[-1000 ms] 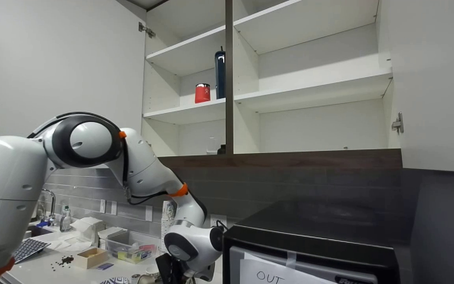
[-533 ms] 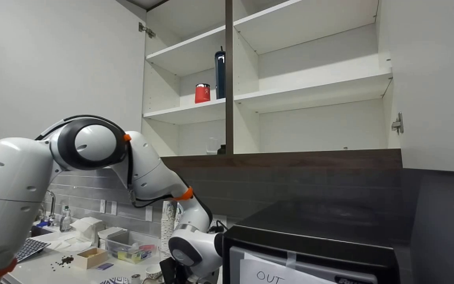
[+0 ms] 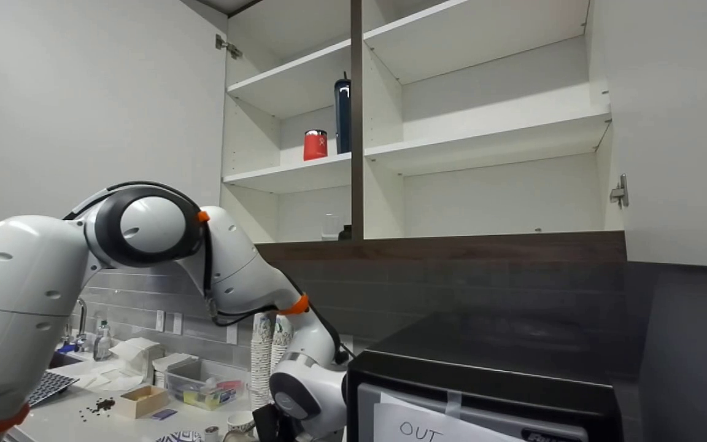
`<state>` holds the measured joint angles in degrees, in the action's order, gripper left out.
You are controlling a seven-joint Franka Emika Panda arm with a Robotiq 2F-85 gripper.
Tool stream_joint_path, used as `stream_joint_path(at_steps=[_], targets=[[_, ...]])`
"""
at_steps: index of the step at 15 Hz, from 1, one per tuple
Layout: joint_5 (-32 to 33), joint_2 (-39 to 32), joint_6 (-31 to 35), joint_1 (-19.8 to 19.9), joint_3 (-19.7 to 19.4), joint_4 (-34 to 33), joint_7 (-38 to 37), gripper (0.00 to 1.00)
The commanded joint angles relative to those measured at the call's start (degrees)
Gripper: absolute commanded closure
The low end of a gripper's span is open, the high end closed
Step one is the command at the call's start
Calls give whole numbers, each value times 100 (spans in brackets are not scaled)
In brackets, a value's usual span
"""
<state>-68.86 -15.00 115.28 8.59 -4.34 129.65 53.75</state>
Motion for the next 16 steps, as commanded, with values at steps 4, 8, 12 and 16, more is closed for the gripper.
stream_joint_path(at_steps=[4,8,12,16], targets=[[-345,-130,-545,126,-92,-112,384,99],[-582,-201,-1171,224,-157,-162,582,99],[-660,-279,-1456,207,-220,-182,582,99],[-682,-356,-1455,198,-240,-189,554,99]])
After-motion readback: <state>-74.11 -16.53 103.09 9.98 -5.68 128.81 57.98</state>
